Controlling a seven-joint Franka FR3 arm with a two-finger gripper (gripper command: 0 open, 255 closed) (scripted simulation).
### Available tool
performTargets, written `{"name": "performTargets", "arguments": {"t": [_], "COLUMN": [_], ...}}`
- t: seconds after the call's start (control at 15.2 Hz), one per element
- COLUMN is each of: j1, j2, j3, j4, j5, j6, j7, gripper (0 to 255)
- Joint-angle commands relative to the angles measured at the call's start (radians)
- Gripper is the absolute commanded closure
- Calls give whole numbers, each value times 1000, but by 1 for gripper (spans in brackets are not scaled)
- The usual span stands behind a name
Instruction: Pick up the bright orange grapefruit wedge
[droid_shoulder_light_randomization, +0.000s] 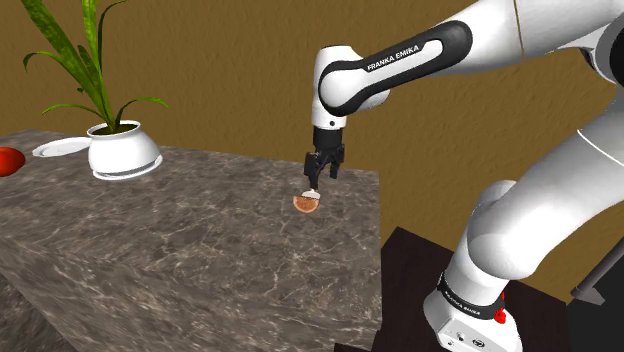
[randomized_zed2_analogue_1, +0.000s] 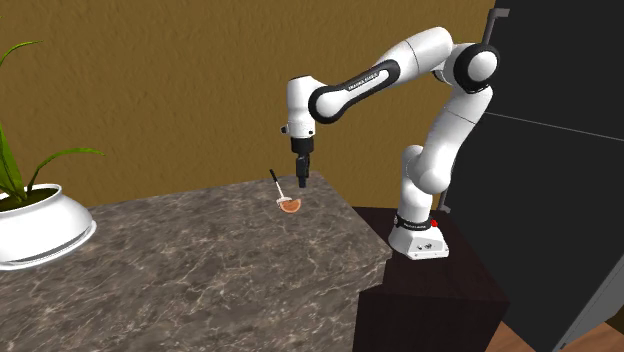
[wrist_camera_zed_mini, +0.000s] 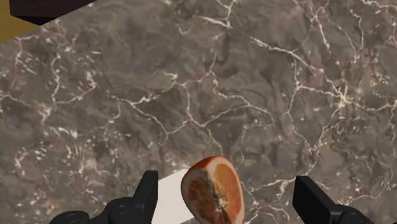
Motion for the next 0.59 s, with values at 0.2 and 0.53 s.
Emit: {"name": "performTargets", "arguments": {"t": [0.2,0.53], "j1": [12,14], "j2": [189,228], "j3": [-2,-1], "j4": [29,5], "j5": [30,37], "j6": [141,203], "j7": [-36,-47], "gripper": [0,0]}}
